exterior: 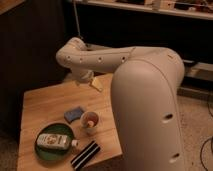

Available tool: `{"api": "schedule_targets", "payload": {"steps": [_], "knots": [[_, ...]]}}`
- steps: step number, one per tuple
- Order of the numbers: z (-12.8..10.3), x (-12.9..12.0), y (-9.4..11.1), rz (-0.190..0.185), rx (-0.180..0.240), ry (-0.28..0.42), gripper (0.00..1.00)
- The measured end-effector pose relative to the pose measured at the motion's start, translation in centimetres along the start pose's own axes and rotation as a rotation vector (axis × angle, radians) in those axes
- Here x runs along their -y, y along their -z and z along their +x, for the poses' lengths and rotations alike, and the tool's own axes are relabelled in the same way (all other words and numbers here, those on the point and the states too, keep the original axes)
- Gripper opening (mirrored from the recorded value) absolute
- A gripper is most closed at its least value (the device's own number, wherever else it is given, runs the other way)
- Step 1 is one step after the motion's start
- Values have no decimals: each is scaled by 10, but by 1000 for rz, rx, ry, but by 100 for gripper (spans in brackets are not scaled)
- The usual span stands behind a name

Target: Move the arm in a circular motion

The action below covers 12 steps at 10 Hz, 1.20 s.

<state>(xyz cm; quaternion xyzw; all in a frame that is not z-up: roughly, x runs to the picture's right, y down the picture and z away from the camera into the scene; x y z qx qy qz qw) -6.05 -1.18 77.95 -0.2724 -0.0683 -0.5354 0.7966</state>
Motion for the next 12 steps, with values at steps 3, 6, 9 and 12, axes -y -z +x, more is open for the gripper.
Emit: {"api": "schedule_targets", "payload": {"steps": [3, 6, 9, 12], "knots": [[19, -72, -24, -56, 12, -98, 80], [26, -147, -42, -109, 42, -190, 80], [12, -222, -43, -119, 83, -200, 80], [-36, -247, -22, -64, 111, -110, 80]]}}
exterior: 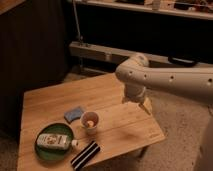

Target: Move the arm in a circular motion

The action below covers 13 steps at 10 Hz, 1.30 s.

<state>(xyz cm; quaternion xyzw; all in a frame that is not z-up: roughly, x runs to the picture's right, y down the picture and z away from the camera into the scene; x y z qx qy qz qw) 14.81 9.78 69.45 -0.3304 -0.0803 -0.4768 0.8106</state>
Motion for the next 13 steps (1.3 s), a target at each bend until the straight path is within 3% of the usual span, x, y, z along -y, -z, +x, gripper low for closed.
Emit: {"api": "schedule_targets", "payload": {"steps": [3, 6, 8, 10, 13], "knots": [[-70, 7, 33, 71, 47, 112, 80], [-149, 39, 77, 162, 124, 254, 80], [-203, 75, 112, 226, 165, 371, 80], [-233, 106, 129, 245, 173, 414, 80], [-245, 133, 131, 246, 135, 407, 80]]}}
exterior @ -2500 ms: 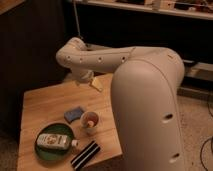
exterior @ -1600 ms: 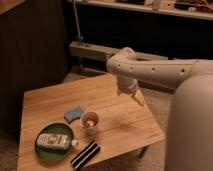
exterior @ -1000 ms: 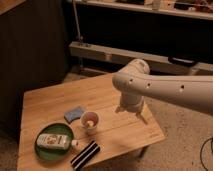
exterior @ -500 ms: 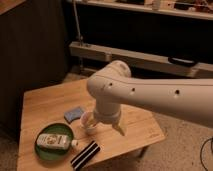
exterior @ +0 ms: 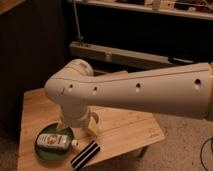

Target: Move the arm in a circular motion

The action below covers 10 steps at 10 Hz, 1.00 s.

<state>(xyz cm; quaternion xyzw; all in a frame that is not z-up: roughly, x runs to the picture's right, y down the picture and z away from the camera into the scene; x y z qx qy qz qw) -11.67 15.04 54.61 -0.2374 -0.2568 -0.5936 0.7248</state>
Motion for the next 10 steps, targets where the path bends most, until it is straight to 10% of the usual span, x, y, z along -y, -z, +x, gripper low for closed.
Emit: {"api": "schedule_targets", "payload": {"steps": [10], "knots": [[203, -27, -47, -160, -156, -169, 80]]}}
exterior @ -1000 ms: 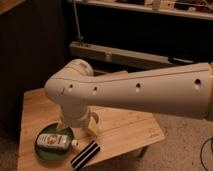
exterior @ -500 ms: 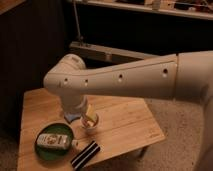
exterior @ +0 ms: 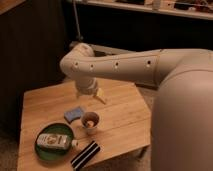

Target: Move the arm in a circular motion

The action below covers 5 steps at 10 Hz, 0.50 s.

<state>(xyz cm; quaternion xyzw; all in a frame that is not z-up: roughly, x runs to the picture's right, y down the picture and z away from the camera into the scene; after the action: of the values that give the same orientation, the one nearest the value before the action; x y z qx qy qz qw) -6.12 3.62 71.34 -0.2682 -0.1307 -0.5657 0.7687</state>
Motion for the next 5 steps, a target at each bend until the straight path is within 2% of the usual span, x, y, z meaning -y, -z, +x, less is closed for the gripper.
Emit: {"api": "schedule_targets", "payload": {"steps": [1, 3, 5], "knots": [[29, -14, -13, -37, -8, -45, 80], [71, -48, -33, -104, -19, -125, 80], [104, -100, -48, -181, -28, -219, 80]]}}
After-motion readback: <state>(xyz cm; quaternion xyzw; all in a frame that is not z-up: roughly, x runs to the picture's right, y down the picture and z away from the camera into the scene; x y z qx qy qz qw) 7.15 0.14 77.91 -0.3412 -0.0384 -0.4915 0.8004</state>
